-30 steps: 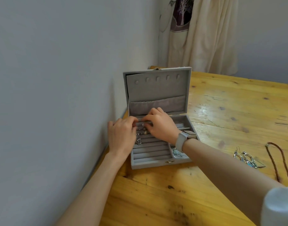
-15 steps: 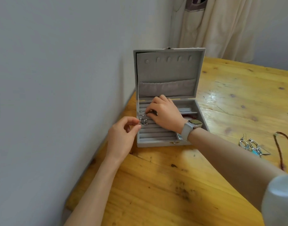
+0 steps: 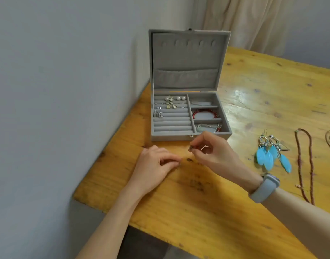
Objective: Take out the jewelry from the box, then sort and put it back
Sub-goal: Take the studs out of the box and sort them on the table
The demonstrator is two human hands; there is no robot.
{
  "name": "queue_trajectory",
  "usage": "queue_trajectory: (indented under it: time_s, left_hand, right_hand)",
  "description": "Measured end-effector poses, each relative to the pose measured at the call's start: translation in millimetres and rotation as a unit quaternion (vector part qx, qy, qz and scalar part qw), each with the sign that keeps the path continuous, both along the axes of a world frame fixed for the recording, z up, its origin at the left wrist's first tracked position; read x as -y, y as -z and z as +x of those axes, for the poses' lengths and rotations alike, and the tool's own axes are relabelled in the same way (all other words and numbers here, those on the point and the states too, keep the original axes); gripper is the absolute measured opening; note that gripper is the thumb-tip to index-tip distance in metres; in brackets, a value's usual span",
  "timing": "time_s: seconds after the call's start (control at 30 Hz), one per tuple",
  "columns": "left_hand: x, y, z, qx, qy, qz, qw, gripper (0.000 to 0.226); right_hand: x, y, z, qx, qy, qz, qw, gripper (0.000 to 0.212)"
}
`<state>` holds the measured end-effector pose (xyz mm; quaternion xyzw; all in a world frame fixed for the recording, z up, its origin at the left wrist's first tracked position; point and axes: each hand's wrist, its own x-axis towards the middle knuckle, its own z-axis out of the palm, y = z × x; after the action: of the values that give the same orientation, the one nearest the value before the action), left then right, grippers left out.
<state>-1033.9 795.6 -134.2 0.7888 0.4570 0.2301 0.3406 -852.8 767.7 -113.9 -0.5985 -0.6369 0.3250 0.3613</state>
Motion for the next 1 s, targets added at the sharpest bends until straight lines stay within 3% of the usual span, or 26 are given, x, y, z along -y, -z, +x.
queue_trajectory:
  time_s: [0.13, 0.33, 0.63, 0.87, 1.0]
  left_hand:
    - [4, 3, 3, -0.007, -0.011, 0.042, 0.999, 0.020]
    - [6, 7, 4, -0.009, -0.023, 0.062, 0.998, 0.018]
    - [7, 9, 6, -0.021, -0.029, 0.088, 0.995, 0.019]
    - [6, 11, 6, -0.034, -0.025, 0.105, 0.994, 0.019]
    - [6, 11, 5, -0.025, -0.022, 0.111, 0.993, 0.023]
  right_hand:
    - [15, 18, 2, 0.135, -0.014, 0.012, 0.991, 0.016]
    - [19, 26, -7, 0.315, -0.020, 0.092, 0.944, 0.020]
    - [21, 30, -14, 0.257, 0.008, 0.085, 0.963, 0.021]
    - [22, 29, -11, 0.195, -0.001, 0.070, 0.978, 0.034]
    - [19, 26, -6, 0.170, 0.006, 0.084, 0.982, 0.027]
